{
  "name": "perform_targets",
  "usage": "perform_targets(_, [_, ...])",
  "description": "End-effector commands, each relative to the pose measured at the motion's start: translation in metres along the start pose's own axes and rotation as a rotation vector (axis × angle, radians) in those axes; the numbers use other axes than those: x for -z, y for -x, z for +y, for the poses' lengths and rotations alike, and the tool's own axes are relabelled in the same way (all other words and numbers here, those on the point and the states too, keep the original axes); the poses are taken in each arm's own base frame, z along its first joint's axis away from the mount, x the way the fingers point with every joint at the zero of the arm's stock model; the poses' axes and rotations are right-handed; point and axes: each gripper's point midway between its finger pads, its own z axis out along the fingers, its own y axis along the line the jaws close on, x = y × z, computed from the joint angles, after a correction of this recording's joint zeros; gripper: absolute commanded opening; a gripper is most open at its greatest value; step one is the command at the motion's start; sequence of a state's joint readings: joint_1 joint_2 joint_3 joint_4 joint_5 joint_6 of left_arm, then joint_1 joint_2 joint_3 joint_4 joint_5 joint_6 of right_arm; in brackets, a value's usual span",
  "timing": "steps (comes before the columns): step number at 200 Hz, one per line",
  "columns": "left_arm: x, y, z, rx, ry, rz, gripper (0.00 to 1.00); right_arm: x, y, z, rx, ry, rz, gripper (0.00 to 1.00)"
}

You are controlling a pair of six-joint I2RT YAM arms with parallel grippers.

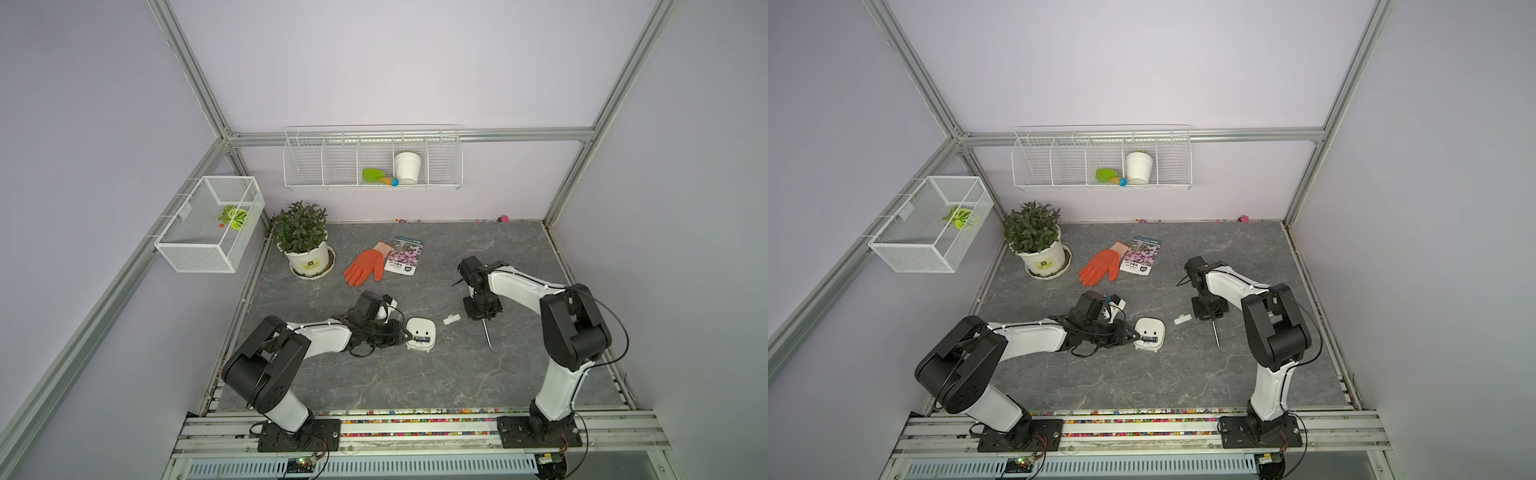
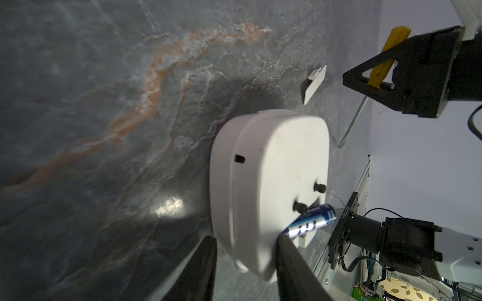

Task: Remove the battery from the alarm
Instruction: Place the screwdriver at the center of the board, then remove the battery from the alarm.

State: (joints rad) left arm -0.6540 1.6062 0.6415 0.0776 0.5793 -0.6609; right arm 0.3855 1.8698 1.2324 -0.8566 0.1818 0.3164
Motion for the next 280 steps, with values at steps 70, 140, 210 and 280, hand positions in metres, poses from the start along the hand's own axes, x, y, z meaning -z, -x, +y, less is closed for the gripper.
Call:
perform_targets(70, [0.001, -0.006, 0.013, 0.017, 0.05, -0.004, 0.41, 0.017, 0.011, 0.014, 0.024, 0.111, -0.106, 0.57])
perform_targets(140, [0.001, -0.006, 0.014, 0.015, 0.056, -0.006, 0.41, 0.108, 0.016, 0.032, 0.249, 0.312, -0.511, 0.63])
perform_targets(210, [0.002, -0.003, 0.013, 0.014, 0.059, -0.015, 0.41, 0.103, -0.072, 0.137, 1.06, 0.432, -0.699, 0.58])
perform_targets(280, [0.002, -0.004, 0.013, 0.014, 0.06, -0.015, 0.4, 0.09, -0.067, 0.161, 1.181, 0.386, -0.641, 0.5])
